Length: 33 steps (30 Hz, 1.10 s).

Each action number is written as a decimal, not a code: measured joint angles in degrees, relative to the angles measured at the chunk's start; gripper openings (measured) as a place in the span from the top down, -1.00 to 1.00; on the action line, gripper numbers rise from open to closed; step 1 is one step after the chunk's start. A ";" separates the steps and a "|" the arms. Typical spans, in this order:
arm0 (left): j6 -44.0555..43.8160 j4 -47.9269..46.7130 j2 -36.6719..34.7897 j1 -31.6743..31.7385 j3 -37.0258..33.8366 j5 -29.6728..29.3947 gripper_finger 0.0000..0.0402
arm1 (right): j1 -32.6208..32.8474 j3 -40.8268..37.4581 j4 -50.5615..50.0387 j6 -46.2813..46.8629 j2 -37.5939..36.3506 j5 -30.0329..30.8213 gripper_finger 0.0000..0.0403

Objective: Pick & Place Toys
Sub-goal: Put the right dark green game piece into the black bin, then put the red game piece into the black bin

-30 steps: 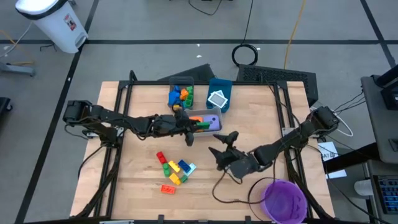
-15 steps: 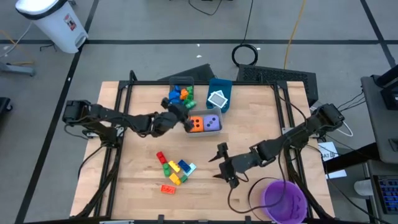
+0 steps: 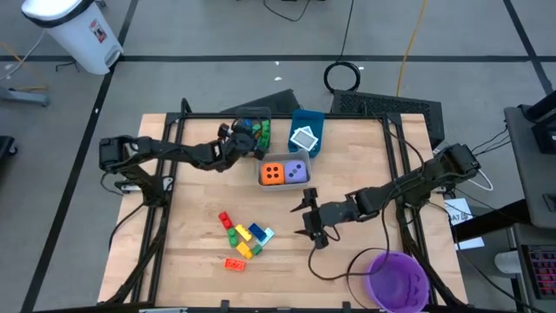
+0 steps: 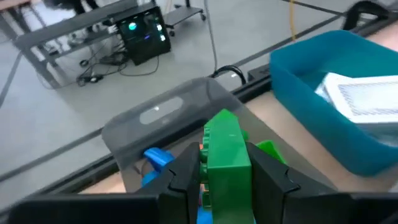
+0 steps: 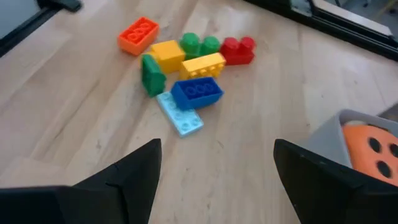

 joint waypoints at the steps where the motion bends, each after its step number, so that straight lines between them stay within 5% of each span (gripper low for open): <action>1: -0.63 0.33 0.43 0.54 0.00 -0.13 0.47 | -0.20 0.00 0.11 0.44 -0.06 0.05 -0.39; 7: -1.06 0.86 0.71 1.72 0.00 0.66 -0.28 | -0.64 0.02 -0.22 0.69 -0.06 -0.02 -0.39; 14: -4.40 0.62 -2.58 1.32 0.00 10.85 -0.93 | -0.64 0.02 -0.23 0.62 -0.06 -0.02 -0.39; 20: -4.93 -3.91 -8.56 -0.28 -0.01 16.20 -0.89 | -0.62 0.02 -0.39 0.62 -0.15 -0.02 -0.39; 26: -3.72 -13.72 -18.90 -3.08 -0.02 28.31 -0.80 | -0.27 0.02 -9.16 -0.02 -7.17 -0.04 -0.37; 29: -1.50 -17.27 -23.76 -7.34 -0.66 25.84 -0.78 | -0.21 -0.72 -13.28 0.85 -13.78 -0.30 -0.38; 33: 5.80 -13.77 -32.19 -14.43 -5.18 23.71 -0.80 | -0.26 -8.66 -6.87 -0.19 -24.95 -0.01 -0.38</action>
